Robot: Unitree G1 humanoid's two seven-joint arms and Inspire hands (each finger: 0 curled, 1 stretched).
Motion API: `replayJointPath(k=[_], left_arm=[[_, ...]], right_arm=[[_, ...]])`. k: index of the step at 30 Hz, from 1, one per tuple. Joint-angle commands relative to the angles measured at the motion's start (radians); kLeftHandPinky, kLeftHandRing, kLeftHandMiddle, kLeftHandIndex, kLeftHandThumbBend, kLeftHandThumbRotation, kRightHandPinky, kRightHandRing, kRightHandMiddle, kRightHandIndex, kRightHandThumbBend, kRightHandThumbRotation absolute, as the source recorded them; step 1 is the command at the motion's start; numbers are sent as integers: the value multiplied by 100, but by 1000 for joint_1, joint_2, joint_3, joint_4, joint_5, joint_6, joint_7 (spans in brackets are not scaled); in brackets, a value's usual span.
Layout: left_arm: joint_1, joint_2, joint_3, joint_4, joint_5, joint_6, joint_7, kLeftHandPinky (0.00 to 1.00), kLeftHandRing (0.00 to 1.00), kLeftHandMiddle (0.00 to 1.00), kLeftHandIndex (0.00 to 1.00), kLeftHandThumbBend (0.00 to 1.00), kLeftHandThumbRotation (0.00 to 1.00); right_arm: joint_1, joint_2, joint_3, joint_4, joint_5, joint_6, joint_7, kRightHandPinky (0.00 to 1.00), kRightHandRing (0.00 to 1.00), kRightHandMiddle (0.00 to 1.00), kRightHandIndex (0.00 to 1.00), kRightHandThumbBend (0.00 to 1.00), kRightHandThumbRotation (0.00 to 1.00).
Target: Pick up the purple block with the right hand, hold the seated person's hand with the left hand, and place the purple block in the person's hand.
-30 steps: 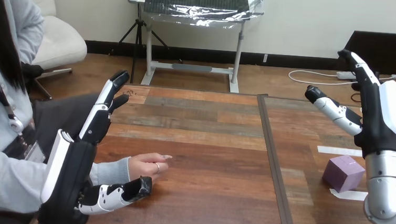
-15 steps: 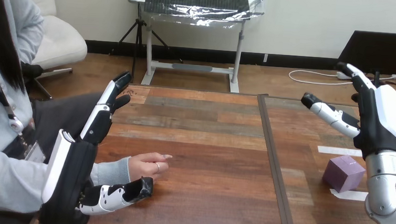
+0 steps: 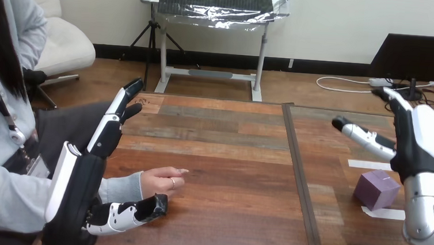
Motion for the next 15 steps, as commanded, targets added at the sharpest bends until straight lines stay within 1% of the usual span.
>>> replayJointPath(k=[1, 7, 10, 13, 15], left_arm=[[-23, 16, -11, -46, -24, -11, -3, 92, 97, 97, 95, 100, 75], [-23, 15, -8, -44, -27, -18, -3, 92, 98, 97, 95, 100, 74], [-21, 7, 1, -46, -20, -20, 3, 92, 97, 97, 94, 100, 74], [-20, 11, -6, -46, -30, -24, -1, 92, 97, 97, 94, 100, 74], [-21, 14, -8, -44, -33, -30, -3, 92, 97, 97, 94, 100, 74]], right_arm=[[-94, -19, 17, 17, -5, 20, -20, 76, 87, 87, 86, 98, 78], [-93, -18, 30, 34, -1, 46, -13, 76, 87, 87, 86, 98, 77], [-91, -16, 30, 43, 8, 58, 0, 76, 87, 87, 86, 98, 76], [-89, -14, 27, 49, 15, 71, 9, 75, 87, 87, 86, 99, 76], [-86, -12, 19, 54, 28, 80, 30, 75, 87, 87, 86, 98, 76]])
